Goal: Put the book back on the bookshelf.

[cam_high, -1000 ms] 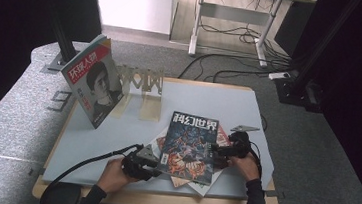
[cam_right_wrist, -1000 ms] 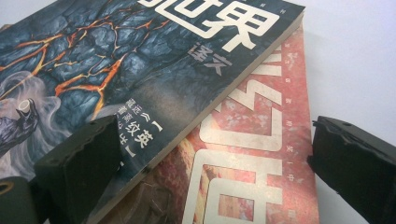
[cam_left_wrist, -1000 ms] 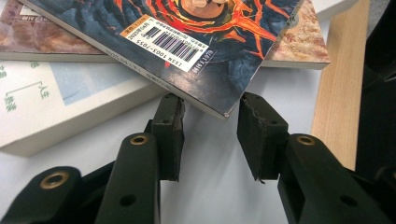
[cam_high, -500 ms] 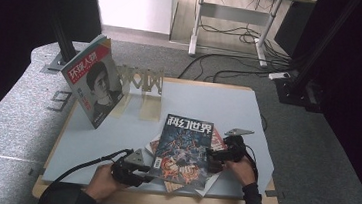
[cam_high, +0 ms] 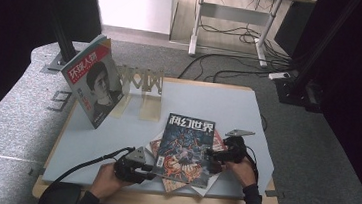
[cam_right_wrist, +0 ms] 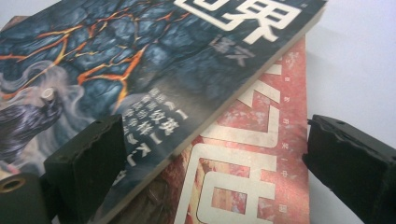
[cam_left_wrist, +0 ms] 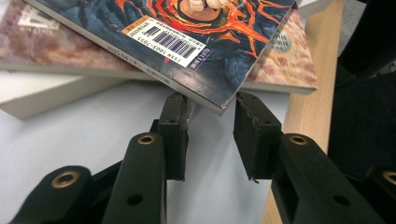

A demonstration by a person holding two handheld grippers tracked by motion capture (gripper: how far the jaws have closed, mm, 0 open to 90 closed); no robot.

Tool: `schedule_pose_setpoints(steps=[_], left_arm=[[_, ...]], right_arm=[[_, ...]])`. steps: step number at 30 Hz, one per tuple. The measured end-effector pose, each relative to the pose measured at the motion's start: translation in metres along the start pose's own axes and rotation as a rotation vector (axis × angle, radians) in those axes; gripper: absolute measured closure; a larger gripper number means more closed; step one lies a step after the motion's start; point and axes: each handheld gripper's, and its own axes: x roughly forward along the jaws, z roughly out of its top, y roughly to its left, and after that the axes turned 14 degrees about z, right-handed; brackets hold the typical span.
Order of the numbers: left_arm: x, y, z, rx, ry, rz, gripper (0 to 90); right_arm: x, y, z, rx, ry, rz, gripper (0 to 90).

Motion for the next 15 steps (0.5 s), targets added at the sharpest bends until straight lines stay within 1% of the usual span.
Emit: schedule_pose_setpoints(steps=[6,8,10,15], left_arm=[[0.004,0.001,0.006,0.006,0.004,0.005,65.6],[0.005,0.001,0.008,0.012,0.009,0.012,65.6],[0.006,0.001,0.009,0.017,0.014,0.013,65.7],[0.006,0.001,0.009,0.024,0.012,0.016,65.2]], right_arm=[[0.001,0.006,-0.001,-0.004,0.008,0.006,4.6],[0.002,0.008,-0.002,-0.008,0.013,0.009,4.5],[0.002,0.011,-0.002,-0.011,0.016,0.003,4.3],[0.001,0.009,-0.002,-0.008,0.017,0.019,4.3]])
